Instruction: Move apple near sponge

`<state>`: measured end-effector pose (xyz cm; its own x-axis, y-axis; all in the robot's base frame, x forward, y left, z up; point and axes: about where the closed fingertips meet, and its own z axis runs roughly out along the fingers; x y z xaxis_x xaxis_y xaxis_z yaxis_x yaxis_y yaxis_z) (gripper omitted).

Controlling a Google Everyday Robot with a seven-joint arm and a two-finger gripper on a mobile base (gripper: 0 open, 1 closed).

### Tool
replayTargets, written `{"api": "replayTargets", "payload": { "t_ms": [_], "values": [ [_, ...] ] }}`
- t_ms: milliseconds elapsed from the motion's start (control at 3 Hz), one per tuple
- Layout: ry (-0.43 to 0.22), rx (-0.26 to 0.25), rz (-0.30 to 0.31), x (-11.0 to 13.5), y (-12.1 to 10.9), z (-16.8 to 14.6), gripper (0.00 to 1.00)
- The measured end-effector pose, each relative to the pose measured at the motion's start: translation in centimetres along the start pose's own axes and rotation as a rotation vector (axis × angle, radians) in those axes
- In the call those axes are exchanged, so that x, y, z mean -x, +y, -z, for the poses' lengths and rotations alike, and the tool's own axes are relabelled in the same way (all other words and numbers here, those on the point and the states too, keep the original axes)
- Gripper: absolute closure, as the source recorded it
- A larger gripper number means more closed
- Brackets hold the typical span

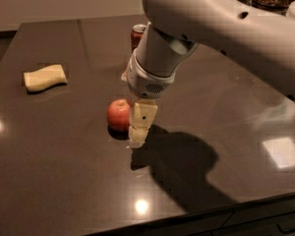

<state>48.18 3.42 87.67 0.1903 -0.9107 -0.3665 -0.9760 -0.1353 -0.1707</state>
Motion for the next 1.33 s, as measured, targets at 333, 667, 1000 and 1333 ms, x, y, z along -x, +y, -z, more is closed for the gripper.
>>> {"api": "replayTargets", "payload": {
  "t_ms": [333,667,1000,1333],
  "values": [
    [0.008,0.009,0.023,0.8,0.3,-1.5,0.0],
    [0.025,0.018,0.027,1.0,-0.2,-2.8,0.17],
    [0.032,0.02,0.024,0.9,-0.6,-3.2,0.4],
    [0.031,0.02,0.014,1.0,-1.3,-2.6,0.64]
  ]
}}
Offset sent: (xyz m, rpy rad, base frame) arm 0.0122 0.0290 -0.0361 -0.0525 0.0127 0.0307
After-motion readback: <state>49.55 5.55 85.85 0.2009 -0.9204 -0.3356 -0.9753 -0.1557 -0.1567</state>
